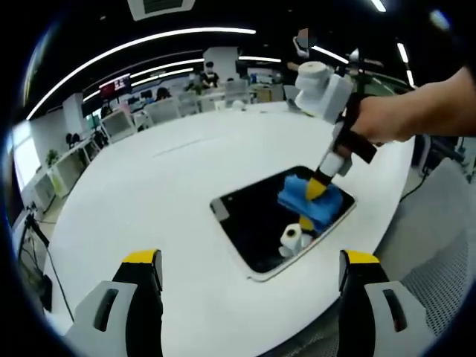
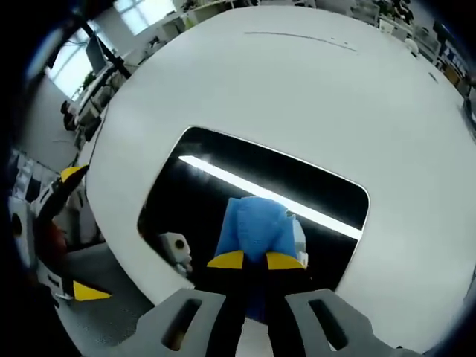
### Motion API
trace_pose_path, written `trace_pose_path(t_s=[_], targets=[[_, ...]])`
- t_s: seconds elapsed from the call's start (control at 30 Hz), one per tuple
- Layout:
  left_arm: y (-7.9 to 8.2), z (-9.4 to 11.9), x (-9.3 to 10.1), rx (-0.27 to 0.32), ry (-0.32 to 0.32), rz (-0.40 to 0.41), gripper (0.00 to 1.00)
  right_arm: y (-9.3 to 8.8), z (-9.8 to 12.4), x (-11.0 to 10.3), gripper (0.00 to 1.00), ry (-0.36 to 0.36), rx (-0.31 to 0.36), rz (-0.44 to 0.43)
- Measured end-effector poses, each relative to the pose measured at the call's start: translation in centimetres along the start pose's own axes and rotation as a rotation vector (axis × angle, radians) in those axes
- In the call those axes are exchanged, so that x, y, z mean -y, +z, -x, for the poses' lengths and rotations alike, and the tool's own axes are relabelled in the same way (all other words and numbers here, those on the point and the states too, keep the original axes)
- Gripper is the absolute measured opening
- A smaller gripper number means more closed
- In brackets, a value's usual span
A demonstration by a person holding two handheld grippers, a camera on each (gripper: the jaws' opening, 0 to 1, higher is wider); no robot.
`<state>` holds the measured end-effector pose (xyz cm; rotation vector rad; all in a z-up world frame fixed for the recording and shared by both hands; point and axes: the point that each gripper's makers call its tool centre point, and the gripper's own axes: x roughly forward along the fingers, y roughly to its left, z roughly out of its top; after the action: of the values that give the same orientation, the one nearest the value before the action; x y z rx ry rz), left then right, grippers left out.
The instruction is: Wipe the mirror surface with the cleaning cloth until all visible marks leave the cleaned area.
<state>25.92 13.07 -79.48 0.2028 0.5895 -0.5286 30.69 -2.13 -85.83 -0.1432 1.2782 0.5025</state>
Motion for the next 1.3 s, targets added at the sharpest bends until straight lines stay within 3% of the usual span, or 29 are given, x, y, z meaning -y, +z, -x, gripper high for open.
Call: trace_pose_path(t_s=[0.2, 0.83, 1.3], targets=[[-0.4, -0.1, 0.4, -0.024, -0.023, -0.025, 1.0, -1.1, 0.4, -0.9, 0.03, 0.012, 0.003, 0.0], [-0.4, -0.2, 0.5, -0.022, -0.017, -0.015, 1.0, -4.0, 0.8, -2.5, 0.03, 0.049, 0.001, 0.027], [-0.4, -0.3, 0.6, -0.026, -0.02, -0.041, 1.0, -4.5, 1.3, -1.7, 0.03, 0.046, -0.016, 0.023]])
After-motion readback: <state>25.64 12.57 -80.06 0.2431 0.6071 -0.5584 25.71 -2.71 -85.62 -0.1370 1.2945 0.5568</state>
